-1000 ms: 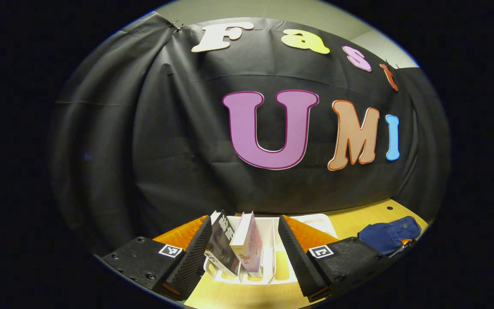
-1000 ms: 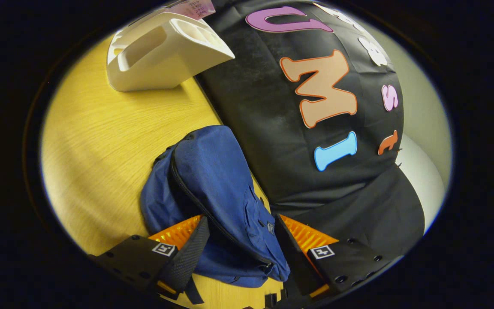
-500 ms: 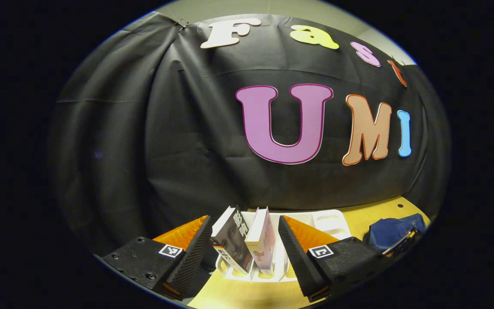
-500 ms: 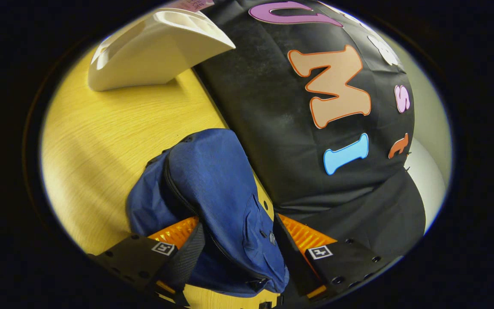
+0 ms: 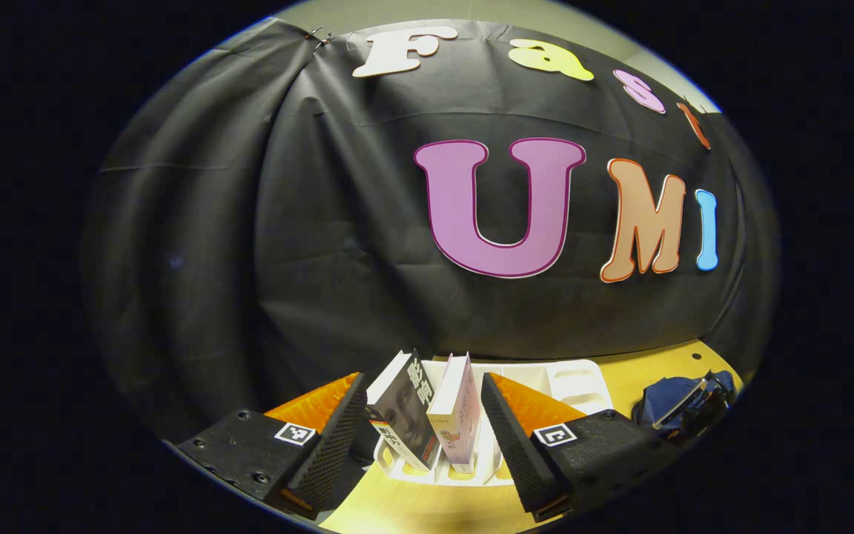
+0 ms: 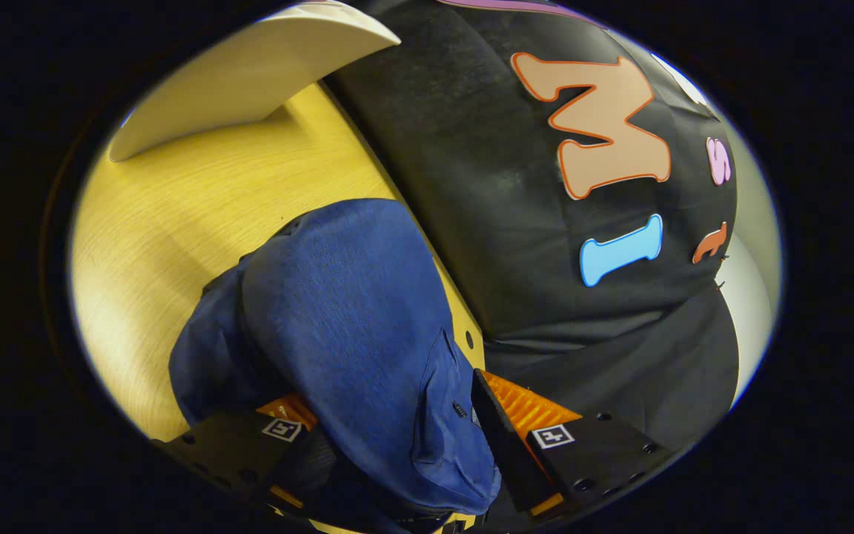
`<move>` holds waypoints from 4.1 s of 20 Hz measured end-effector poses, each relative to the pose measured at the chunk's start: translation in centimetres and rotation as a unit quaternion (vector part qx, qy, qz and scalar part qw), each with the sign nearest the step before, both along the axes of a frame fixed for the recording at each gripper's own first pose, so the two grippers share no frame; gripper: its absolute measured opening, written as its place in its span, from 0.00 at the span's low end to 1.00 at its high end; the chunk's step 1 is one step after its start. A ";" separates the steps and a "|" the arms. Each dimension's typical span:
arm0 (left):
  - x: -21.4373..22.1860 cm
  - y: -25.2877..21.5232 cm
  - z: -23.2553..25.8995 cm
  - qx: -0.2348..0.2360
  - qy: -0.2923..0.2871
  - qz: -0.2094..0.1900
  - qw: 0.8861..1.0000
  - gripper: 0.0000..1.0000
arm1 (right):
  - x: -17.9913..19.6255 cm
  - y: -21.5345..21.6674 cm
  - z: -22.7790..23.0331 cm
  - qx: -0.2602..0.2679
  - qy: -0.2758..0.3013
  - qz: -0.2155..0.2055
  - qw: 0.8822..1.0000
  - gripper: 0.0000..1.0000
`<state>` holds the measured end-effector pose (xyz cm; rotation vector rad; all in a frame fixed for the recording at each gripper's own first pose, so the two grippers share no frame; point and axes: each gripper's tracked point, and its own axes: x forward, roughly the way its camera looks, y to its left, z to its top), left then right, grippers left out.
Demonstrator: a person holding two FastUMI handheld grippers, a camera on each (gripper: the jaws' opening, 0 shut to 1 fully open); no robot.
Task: Open the schoolbag, grab two books from the bookshelf and put them into the schoolbag.
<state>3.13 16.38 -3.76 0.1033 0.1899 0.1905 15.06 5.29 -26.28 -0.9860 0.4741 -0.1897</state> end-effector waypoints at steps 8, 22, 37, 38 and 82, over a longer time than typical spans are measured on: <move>2.0 -1.3 0.0 0.004 0.002 -0.025 1.000 0.89 | 2.7 -0.1 -1.3 -0.025 -0.002 -0.011 1.000 0.43; 5.9 -0.5 -4.2 -0.005 0.084 -0.060 0.995 0.90 | 2.4 -1.7 3.9 0.097 -0.067 -0.033 0.992 0.08; 12.0 -2.0 -9.8 -0.073 0.326 -0.127 0.934 0.89 | -2.8 -0.2 9.9 0.187 -0.080 -0.024 0.979 0.08; 12.2 -1.5 -10.6 -0.062 0.347 -0.124 0.927 0.88 | -3.1 -0.1 10.1 0.188 -0.079 -0.022 0.979 0.08; 4.8 -2.2 -9.8 -0.030 0.620 -0.043 0.783 0.35 | -6.1 -0.8 11.7 0.232 -0.091 -0.029 0.968 0.08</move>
